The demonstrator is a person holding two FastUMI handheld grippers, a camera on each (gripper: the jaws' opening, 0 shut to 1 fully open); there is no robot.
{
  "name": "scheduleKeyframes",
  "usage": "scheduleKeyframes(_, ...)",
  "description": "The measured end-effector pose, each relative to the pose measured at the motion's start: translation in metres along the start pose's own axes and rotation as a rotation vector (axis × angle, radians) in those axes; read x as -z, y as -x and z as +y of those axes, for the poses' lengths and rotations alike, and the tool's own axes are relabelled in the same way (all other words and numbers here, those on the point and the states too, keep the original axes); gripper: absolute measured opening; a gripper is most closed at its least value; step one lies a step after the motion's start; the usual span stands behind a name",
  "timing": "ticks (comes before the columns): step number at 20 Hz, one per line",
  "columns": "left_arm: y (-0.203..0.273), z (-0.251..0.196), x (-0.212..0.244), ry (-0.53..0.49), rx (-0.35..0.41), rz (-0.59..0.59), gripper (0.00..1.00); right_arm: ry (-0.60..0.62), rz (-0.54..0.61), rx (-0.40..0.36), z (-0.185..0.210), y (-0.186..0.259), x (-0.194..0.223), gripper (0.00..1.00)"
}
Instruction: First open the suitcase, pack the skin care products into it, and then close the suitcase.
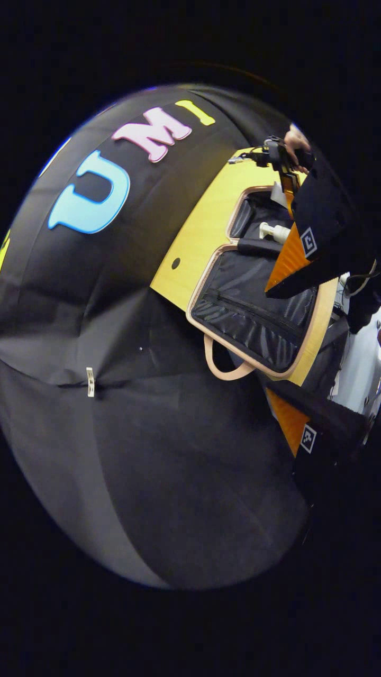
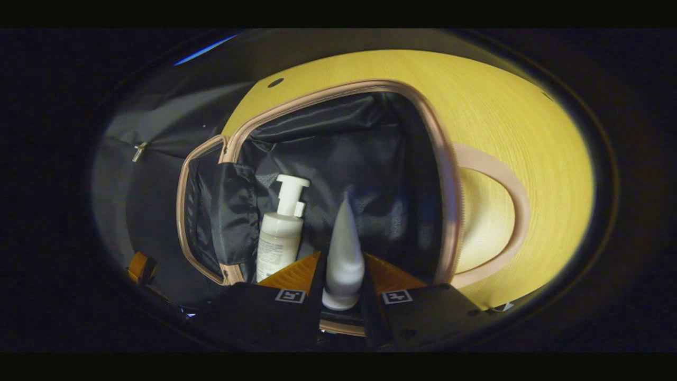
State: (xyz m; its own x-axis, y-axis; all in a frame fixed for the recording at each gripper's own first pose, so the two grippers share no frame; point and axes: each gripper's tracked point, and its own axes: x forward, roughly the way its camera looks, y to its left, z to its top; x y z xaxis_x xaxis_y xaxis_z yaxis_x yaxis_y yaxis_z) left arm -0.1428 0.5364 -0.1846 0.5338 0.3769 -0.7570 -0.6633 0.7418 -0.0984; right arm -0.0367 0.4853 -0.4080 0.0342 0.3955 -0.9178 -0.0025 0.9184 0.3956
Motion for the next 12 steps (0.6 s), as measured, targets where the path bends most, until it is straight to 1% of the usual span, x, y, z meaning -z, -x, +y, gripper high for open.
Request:
scheduleKeyframes(1, -0.009, 0.005, -0.003, 0.013, -0.006, 0.001, 0.98, -0.02, -0.012, -0.03, 0.005, 0.012, -0.001, 0.29)
scheduleKeyframes(2, -0.018, 0.01, -0.007, 0.021, -0.017, -0.001, 0.98, -0.044, -0.032, -0.073, 0.01, 0.019, -0.004, 0.42)
scheduleKeyframes(3, -0.026, 0.015, -0.012, 0.027, -0.026, -0.001, 0.98, -0.058, -0.07, -0.111, 0.016, 0.033, -0.011, 0.53)
scheduleKeyframes(4, -0.035, 0.022, -0.019, 0.035, -0.036, 0.001, 0.98, -0.056, -0.113, -0.16, 0.023, 0.049, -0.019, 0.65)
scheduleKeyframes(5, -0.043, 0.028, -0.026, 0.04, -0.043, 0.009, 0.98, -0.052, -0.156, -0.226, 0.032, 0.065, -0.025, 0.78)
scheduleKeyframes(6, -0.056, 0.034, -0.029, 0.043, -0.057, 0.027, 0.98, -0.052, -0.205, -0.29, 0.038, 0.086, -0.033, 0.8)
scheduleKeyframes(7, -0.069, 0.042, -0.031, 0.039, -0.069, 0.054, 0.98, -0.047, -0.241, -0.333, 0.04, 0.106, -0.037, 0.72)
scheduleKeyframes(8, -0.083, 0.049, -0.034, 0.037, -0.088, 0.077, 0.98, -0.036, -0.271, -0.37, 0.04, 0.122, -0.036, 0.85)
scheduleKeyframes(9, -0.098, 0.055, -0.034, 0.038, -0.093, 0.112, 0.98, -0.017, -0.299, -0.396, 0.037, 0.137, -0.037, 0.96)
scheduleKeyframes(10, -0.111, 0.058, -0.033, 0.038, -0.101, 0.153, 0.98, 0.004, -0.319, -0.407, 0.031, 0.147, -0.034, 0.85)
scheduleKeyframes(11, -0.122, 0.063, -0.032, 0.03, -0.124, 0.181, 0.97, 0.013, -0.332, -0.402, 0.023, 0.154, -0.033, 0.85)
scheduleKeyframes(12, -0.135, 0.065, -0.034, 0.018, -0.13, 0.195, 0.97, 0.011, -0.345, -0.395, 0.015, 0.158, -0.031, 0.85)
